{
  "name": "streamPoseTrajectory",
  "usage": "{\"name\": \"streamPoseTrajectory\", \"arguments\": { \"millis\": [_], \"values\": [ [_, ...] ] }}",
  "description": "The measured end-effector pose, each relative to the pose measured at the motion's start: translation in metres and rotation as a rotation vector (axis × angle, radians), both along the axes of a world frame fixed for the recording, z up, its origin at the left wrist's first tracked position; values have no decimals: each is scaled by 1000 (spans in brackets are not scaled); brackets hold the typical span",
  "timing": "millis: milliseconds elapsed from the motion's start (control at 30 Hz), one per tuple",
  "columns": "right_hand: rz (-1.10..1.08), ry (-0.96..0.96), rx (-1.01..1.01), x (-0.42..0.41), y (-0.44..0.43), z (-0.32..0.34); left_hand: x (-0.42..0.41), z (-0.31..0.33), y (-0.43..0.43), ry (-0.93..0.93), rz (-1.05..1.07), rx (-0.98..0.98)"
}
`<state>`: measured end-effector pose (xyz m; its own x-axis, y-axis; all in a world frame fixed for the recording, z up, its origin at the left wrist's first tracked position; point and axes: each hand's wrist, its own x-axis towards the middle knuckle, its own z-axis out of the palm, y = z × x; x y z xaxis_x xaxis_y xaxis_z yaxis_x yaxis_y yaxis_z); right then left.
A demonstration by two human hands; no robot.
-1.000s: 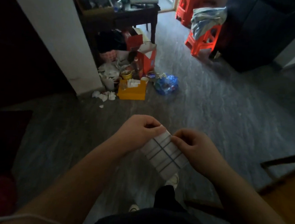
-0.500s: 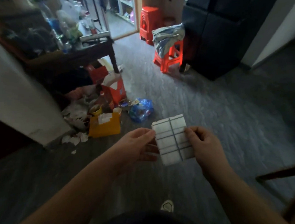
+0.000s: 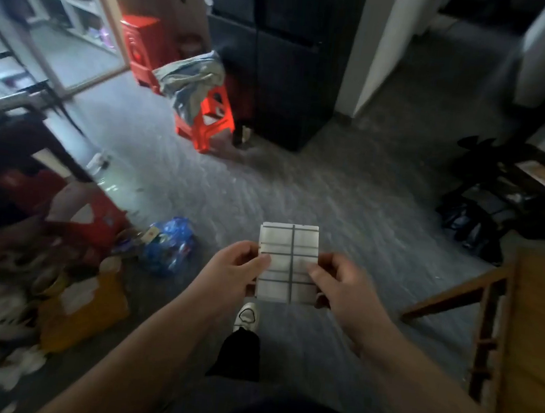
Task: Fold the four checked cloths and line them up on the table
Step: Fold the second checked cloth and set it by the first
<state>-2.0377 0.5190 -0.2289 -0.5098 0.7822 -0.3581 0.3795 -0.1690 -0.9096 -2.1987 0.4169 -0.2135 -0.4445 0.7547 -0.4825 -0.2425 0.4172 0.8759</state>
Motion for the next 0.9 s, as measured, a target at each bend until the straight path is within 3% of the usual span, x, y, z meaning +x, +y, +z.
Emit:
{"name": "streamPoseTrajectory", "arguments": {
  "millis": [267, 467, 633, 900],
  "values": [
    [-286, -34, -1, -70, 158, -1, -83, -10, 196, 112, -255, 49],
    [-481, -23, 47, -82, 255, 10, -103, -8, 335, 326, -428, 102],
    [-574, -112, 101, -42, 334, 11, -68, -10, 442, 346, -580, 152],
    [-756, -57, 100, 68, 498, -4, 42, -12, 638, 364, -751, 211]
  ]
}}
